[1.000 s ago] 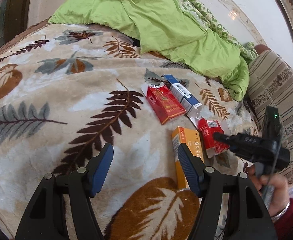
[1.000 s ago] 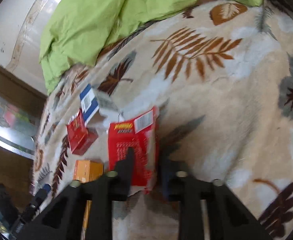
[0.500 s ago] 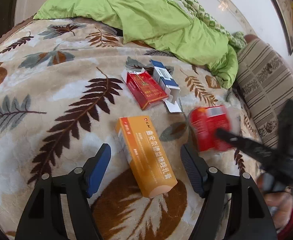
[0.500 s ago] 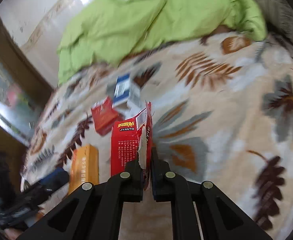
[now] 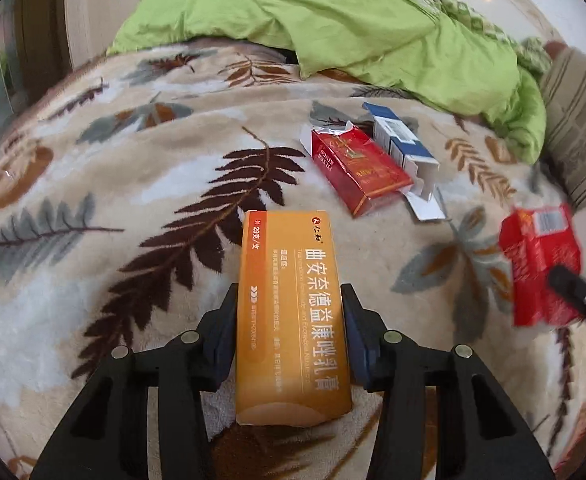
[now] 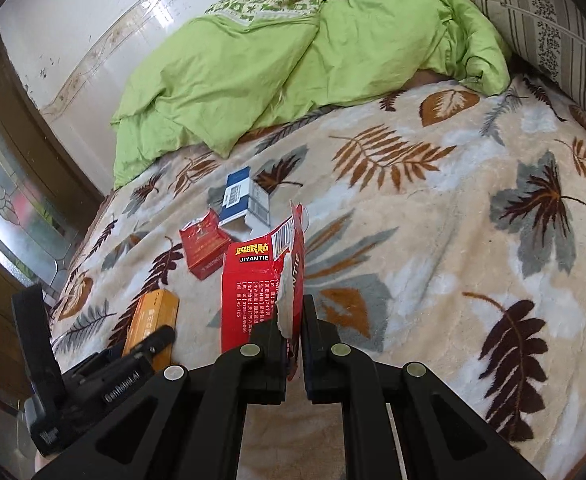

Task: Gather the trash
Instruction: 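Lift the orange box and red box above the bed with both tools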

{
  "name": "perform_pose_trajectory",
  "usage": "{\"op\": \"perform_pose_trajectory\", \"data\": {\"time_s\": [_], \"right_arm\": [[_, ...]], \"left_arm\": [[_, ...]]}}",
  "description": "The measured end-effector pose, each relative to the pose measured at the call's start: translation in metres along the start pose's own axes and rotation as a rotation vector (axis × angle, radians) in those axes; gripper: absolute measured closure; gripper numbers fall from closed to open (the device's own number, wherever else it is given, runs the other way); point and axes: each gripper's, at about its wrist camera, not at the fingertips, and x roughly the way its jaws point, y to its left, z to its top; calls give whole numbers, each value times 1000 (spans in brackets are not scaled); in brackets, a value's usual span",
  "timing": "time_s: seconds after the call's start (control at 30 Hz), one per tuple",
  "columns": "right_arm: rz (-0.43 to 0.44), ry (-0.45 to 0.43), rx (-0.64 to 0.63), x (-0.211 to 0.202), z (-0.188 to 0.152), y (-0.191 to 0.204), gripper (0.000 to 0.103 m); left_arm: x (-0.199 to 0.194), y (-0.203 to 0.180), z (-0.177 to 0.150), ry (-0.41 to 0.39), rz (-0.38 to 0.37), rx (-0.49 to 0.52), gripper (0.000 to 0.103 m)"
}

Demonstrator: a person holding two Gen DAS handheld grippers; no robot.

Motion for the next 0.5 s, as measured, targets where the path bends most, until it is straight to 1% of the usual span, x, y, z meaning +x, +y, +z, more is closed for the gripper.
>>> {"op": "perform_pose_trajectory", "data": {"time_s": [0.1,0.2,0.33,0.5], "right_arm": [[15,-2,-26,1,-2,8,96],[2,-32,-75,-3,-3,19,96],[-12,-52,-89,-5,-3,23,96],[-18,-49,-98,-3,-4,26,96]], "left_arm": [[-3,2,0,-16,-8,-13,58],[-14,2,1,-55,-57,-27,58],[-31,-4,2,-123,-60,5,58],[-41,-9,3,-155,-62,37,58]]}}
